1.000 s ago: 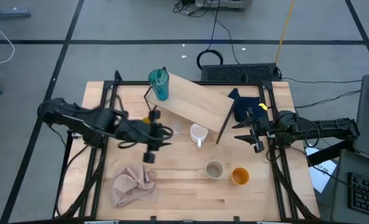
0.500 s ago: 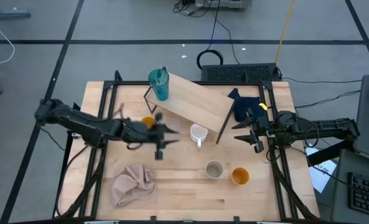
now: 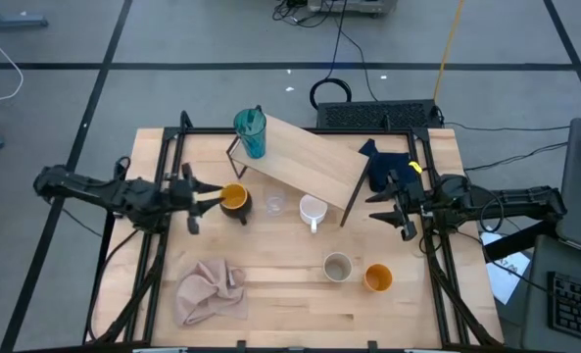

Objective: Stack small to large cups/mugs on shelf
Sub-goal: Put the mug on the shelf

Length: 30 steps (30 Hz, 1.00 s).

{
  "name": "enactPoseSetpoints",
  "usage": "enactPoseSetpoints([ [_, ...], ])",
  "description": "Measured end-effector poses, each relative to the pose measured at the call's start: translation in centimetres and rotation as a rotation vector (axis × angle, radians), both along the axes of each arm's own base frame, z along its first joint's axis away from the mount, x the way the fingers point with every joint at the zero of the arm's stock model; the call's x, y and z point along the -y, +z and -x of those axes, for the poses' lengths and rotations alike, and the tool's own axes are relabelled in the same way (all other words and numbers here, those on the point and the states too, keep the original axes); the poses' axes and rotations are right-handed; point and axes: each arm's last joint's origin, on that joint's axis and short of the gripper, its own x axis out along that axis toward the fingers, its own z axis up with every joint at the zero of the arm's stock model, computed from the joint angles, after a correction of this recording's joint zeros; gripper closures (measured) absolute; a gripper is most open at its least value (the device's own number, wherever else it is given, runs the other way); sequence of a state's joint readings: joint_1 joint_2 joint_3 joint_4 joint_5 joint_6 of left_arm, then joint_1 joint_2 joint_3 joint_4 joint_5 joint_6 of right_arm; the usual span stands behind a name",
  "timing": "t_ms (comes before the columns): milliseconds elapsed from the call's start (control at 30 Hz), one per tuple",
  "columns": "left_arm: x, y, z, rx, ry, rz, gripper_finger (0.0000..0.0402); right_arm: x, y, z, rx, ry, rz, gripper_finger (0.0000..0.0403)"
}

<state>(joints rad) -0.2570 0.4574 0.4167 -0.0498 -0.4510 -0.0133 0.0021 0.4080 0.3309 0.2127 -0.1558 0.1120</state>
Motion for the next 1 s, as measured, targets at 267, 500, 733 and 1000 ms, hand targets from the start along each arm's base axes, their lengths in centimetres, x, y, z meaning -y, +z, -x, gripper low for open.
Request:
enactPoseSetpoints([
  [267,0.5,-2.4,1.7,0.028,-0.010,0.003,0.0266,0.0,-0.1,-0.1,-0.005,-0.004,0.001,0.0220],
  [500,1.2,-4.0,1.2,0.028,-0.056,0.043,0.0266,0.0,0.0,-0.6,0.013,-0.007,0.040,0.0220],
  [733,1.6,-3.9,1.1,0.057,-0.139,0.062,0.0266,0.0,0.3,-1.6,0.059,-0.008,0.044,0.0220],
  [1000,1.7,-3.6,1.1,0.082,-0.162,0.075,0.0266,0.0,0.0,-2.9,0.061,-0.007,0.039,0.0220],
])
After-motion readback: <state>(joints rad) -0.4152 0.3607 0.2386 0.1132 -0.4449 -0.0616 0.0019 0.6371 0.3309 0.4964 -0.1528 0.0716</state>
